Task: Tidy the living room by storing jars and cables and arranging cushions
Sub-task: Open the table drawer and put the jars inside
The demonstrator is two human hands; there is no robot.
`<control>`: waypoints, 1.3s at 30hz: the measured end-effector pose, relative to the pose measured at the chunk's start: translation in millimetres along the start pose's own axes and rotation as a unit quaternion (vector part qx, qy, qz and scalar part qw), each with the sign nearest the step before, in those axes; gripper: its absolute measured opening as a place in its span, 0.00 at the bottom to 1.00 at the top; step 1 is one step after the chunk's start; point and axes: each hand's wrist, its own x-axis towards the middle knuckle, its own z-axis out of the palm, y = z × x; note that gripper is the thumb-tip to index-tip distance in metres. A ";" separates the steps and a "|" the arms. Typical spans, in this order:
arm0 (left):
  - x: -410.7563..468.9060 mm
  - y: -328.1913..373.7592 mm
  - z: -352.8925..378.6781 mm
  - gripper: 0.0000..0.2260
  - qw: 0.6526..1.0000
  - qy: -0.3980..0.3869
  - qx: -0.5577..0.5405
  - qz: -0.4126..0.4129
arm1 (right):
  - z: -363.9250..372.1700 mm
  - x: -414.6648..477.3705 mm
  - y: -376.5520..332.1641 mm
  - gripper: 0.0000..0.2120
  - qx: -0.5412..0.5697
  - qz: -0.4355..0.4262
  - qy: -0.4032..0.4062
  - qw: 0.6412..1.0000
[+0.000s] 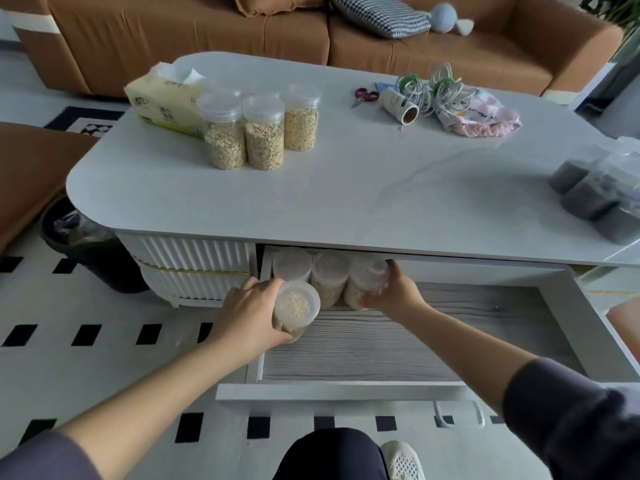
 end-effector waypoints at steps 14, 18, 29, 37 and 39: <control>6.2 -5.9 2.8 0.34 0.991 0.087 0.083 0.062 | 16.5 1.7 1.1 0.35 0.019 0.017 0.046 0.999; 6.1 -4.8 4.0 0.33 0.989 0.090 0.099 0.066 | 15.5 -0.1 1.9 0.35 0.020 0.009 0.054 0.998; 13.9 1.1 -69.8 0.07 0.953 0.250 -0.024 0.169 | -37.1 -32.9 -43.5 0.20 -0.252 0.120 -0.209 0.937; 118.0 -37.1 -113.8 0.22 0.923 0.327 -0.181 -0.095 | -78.1 0.9 -151.8 0.11 -0.200 -0.143 -0.048 0.968; 137.6 -47.6 -116.7 0.27 0.908 0.319 -0.222 -0.154 | -61.2 29.9 -175.5 0.09 -0.138 -0.194 0.006 0.971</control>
